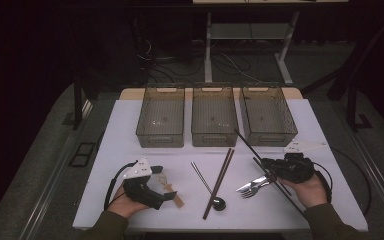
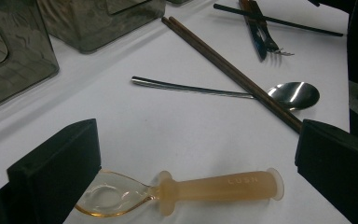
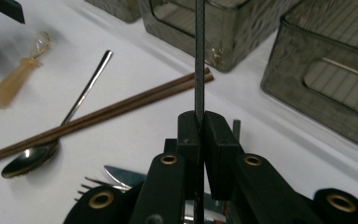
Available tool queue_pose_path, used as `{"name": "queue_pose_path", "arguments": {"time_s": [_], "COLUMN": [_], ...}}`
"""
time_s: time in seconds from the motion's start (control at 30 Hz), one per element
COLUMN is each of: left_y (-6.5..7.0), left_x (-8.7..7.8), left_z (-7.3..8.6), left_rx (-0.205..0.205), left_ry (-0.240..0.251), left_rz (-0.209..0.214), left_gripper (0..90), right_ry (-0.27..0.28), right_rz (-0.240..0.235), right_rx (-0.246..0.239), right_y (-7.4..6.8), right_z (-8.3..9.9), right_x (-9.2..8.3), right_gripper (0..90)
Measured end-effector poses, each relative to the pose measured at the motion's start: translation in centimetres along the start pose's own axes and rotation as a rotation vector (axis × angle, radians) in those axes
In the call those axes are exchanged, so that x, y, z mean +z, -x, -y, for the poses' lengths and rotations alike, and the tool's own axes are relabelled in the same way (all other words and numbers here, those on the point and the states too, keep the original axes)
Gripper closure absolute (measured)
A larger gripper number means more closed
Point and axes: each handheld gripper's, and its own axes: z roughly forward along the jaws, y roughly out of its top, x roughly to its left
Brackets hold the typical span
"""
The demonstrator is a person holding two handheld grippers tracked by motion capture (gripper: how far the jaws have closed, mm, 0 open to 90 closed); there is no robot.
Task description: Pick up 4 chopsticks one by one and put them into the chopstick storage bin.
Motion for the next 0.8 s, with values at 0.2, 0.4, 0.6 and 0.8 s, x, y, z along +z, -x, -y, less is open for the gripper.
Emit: {"name": "queue_pose_path", "arguments": {"time_s": [0.2,0.4,0.6,0.8], "left_y": [0.0,0.0,0.0,-0.1], "left_x": [-0.1,-0.1,-0.2,-0.2], "left_z": [0.0,0.0,0.0,-0.1], "left_rx": [0.001,0.002,-0.006,0.002], "left_ry": [0.007,0.006,0.012,0.013], "left_rz": [-0.002,-0.006,-0.010,-0.003], "left_gripper": [0.0,0.0,0.0,0.0], "right_ry": [0.020,0.031,0.049,0.001], "right_rz": [-0.017,-0.036,-0.056,-0.047], "right_rx": [-0.007,-0.021,-0.018,-0.042], "right_y": [-0.6,-1.2,-1.7,-1.7], "right_z": [-0.9,-2.0,-3.4,-4.5], "right_x": [0.6,1.1,1.1,1.5], "right_gripper": [85.2,85.2,85.2,85.2]}}
